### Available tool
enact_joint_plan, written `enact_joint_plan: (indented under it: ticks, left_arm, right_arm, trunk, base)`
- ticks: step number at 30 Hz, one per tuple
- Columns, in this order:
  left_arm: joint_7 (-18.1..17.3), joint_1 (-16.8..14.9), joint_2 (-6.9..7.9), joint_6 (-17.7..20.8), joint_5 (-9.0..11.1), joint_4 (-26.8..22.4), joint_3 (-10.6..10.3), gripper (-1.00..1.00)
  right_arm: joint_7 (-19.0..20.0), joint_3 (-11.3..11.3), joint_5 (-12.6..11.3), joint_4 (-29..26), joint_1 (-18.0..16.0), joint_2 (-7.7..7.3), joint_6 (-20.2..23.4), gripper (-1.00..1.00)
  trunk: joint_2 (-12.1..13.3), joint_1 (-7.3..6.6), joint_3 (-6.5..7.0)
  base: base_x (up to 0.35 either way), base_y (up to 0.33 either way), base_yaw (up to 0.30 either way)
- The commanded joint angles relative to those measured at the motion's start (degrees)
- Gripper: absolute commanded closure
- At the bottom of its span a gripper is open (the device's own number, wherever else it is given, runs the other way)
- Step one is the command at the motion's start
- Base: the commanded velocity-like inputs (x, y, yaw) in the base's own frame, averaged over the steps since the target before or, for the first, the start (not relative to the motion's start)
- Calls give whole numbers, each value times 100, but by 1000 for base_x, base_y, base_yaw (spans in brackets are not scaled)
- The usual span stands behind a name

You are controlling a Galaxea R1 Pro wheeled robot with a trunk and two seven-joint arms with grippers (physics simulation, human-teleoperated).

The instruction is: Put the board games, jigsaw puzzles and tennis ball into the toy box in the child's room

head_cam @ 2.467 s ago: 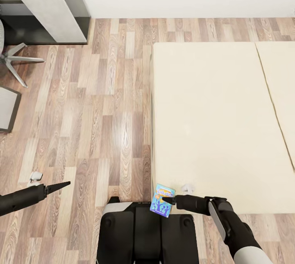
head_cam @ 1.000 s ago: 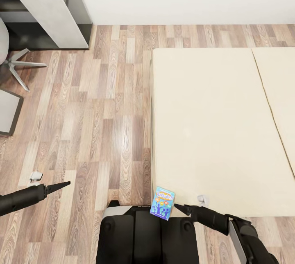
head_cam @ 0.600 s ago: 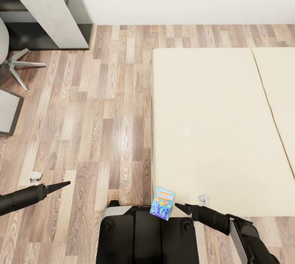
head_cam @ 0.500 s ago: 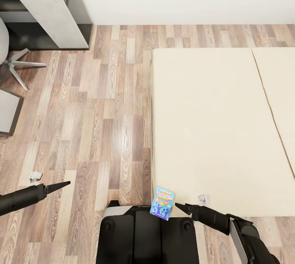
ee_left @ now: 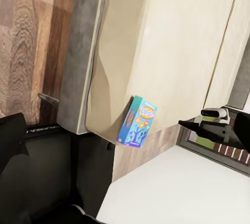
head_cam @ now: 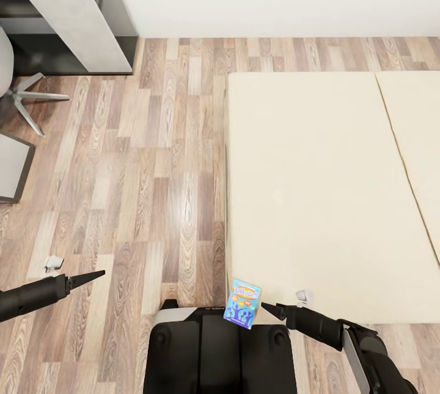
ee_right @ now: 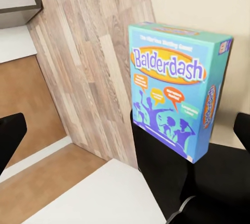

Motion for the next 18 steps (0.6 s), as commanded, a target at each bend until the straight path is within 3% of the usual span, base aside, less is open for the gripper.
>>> enact_joint_plan:
  ticks: [1, 18]
  left_arm:
    - [-18, -1, 0, 60, 4, -1, 1, -100]
    - [-12, -1, 5, 60, -4, -1, 0, -100]
  right_arm:
    - [4, -2, -38, -1, 0, 0, 42, -100]
    - [10, 4, -35, -3, 3, 16, -2, -100]
  trunk:
    - [-8, 3, 0]
    - [-8, 3, 141]
  base:
    - [0, 0, 0]
    - [0, 0, 0]
